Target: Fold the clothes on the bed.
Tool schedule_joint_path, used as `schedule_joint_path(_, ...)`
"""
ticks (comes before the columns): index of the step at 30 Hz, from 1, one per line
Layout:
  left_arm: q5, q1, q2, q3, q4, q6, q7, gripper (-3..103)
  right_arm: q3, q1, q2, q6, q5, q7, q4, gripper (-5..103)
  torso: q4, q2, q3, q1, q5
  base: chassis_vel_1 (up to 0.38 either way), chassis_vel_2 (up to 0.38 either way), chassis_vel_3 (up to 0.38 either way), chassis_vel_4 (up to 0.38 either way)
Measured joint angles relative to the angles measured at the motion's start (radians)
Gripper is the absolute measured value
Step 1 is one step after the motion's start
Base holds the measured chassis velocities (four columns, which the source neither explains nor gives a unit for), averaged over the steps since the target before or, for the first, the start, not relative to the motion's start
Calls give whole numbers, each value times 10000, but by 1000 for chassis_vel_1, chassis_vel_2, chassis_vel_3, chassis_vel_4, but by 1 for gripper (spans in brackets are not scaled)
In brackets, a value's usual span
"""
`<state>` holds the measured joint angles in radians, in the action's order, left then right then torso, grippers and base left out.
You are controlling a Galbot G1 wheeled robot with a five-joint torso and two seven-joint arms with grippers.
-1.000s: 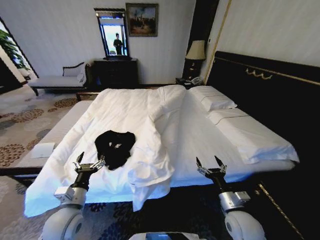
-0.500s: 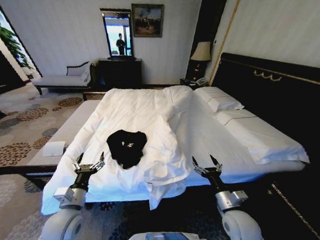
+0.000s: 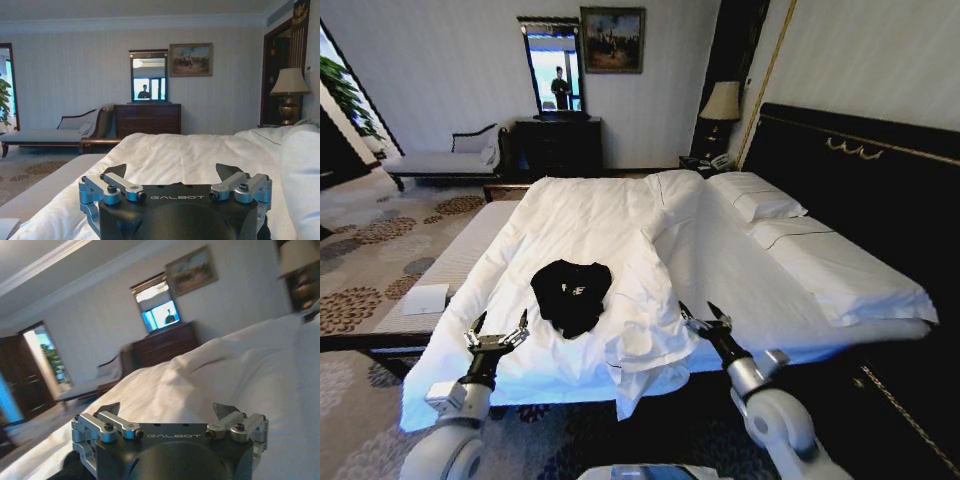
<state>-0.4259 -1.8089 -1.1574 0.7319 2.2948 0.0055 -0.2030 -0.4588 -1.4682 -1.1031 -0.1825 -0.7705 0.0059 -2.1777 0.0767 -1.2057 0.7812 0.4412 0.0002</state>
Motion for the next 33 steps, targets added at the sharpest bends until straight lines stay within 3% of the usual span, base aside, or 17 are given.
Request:
schedule_joint_path(2, 110, -69, -14, -88, 6, 0, -2, 100, 391, 547, 619, -23, -496, 3, 335, 100, 3, 1, 0, 0, 0, 0, 0, 0, 0)
schedule_joint_path(9, 276, -31, -66, -265, 7, 77, -69, 100, 1350, 1957, 1196, -107, -947, 3, 1372, 100, 5, 0, 0, 0, -1, 0, 0, 0, 0)
schedule_joint_path(16, 290, -133, -114, -183, 29, 104, -89, 100, 2471, 3484, 1161, -251, -1081, 123, 2507, 100, 3, 0, 1, 1, -2, 0, 0, 0, 0)
schedule_joint_path(29, 256, -53, -100, -161, -19, 98, -78, 100, 2964, 3914, 1083, -247, -664, 174, 3306, 101, 4, 0, 0, 0, -2, 0, 0, 0, 0)
schedule_joint_path(32, 247, -1, -85, -189, -31, 98, -79, 100, 2965, 3901, 1081, -241, -676, 182, 3306, 97, 4, 0, 0, 0, -3, 0, 0, 0, 0)
schedule_joint_path(33, 240, 21, -70, -197, -35, 99, -79, 100, 2966, 3878, 1080, -236, -685, 185, 3300, 88, 4, 0, 0, 1, -2, 0, 0, 0, 0)
